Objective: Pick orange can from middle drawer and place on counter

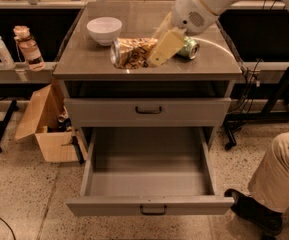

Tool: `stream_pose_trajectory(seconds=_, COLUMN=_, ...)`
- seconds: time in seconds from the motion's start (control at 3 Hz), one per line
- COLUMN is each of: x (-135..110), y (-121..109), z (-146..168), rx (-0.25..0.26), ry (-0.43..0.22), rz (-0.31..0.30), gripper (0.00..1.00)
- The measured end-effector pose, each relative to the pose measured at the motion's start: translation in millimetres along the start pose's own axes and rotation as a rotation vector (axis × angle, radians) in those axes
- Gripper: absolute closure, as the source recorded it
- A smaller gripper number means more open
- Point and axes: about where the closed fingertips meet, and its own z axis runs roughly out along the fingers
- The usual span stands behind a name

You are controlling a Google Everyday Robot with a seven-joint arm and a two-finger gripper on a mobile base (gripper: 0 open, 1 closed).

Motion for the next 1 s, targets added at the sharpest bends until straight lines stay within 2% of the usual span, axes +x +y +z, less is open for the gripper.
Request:
stream_pose_trajectory(seconds=0.33, x=-16.9, y=-15.6, z=13.9, rx=-0.01, ry=-0.001, rz=-0.009, gripper=1.0)
stream_pose_trajectory(seconds=0.67, x=-20.0, y=-60.6, z=30.1, rx=0.045, ry=0.039, rz=0.023, gripper=1.0)
stream_pose_trajectory(seconds=1.0, x=-14.7, y=-93.6, z=29.5, rx=0.107, ry=0.074, rz=0.057, gripper=1.0)
